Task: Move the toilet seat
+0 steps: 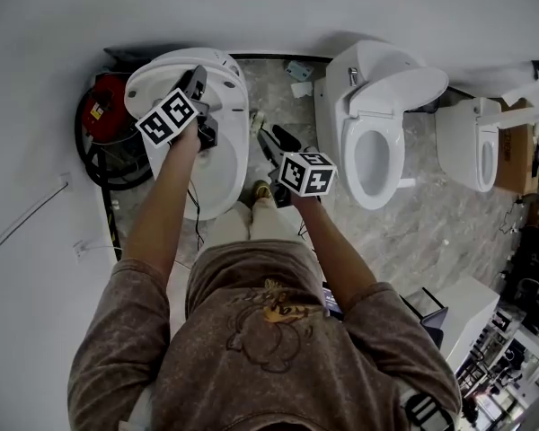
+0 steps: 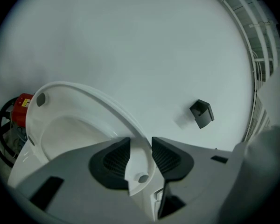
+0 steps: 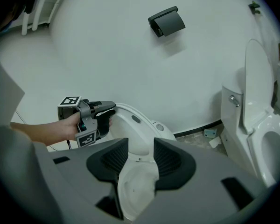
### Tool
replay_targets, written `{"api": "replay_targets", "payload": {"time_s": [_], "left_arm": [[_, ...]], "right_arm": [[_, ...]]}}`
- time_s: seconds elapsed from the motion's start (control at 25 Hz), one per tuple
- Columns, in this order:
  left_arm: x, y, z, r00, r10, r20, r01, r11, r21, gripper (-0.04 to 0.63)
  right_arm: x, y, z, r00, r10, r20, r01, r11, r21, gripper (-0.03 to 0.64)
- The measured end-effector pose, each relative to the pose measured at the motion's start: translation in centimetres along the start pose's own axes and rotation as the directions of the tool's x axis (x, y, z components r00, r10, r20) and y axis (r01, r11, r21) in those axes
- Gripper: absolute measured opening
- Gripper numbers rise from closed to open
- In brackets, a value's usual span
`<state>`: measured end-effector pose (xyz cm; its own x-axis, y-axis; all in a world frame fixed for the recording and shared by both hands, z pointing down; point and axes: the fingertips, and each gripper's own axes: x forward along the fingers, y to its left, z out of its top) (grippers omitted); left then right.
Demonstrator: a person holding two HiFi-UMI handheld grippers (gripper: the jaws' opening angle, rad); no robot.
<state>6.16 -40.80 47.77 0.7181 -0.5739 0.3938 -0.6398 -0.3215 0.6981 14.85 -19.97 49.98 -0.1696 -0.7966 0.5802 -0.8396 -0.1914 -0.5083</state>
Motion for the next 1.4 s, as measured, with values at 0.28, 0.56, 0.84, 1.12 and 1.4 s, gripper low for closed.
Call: {"api": "replay_targets", "payload": {"time_s": [0.28, 0.56, 0.84, 1.12, 1.4], "left_arm": [[1.1, 0.2, 0.5, 1.000, -0.001, 0.003, 0.001, 1.000, 0.005, 0.152], [1.7, 0.2, 0.8, 1.000, -0.007, -0.004, 0.007, 1.000, 0.006, 0.152], [0.2, -0.2, 0.3, 0.999, -0.015, -0.049, 0.015, 1.000, 0.011, 0.154], [-4.5, -2.5, 0.3, 0.999, -0.030, -0.043, 0.031, 0.999, 0.010, 0.152], [-11.3, -6.5, 0.5, 0.997, -0.076, -0.024, 0.077, 0.995, 0.059, 0.146]], "right_arm": [[-0.6, -0.9, -0.4, 1.000, -0.017, 0.008, 0.016, 1.000, 0.019, 0.163], [-0.7, -1.1, -0.3, 1.000, -0.015, 0.001, 0.015, 1.000, 0.019, 0.163], [-1.1, -0.7, 0.9, 1.000, 0.024, -0.004, -0.024, 0.999, -0.030, 0.163], [-2.8, 0.4, 4.1, 0.995, 0.103, 0.010, -0.102, 0.989, -0.105, 0.163], [-5.4, 4.3, 7.3, 0.973, 0.231, 0.029, -0.222, 0.959, -0.176, 0.163]]}}
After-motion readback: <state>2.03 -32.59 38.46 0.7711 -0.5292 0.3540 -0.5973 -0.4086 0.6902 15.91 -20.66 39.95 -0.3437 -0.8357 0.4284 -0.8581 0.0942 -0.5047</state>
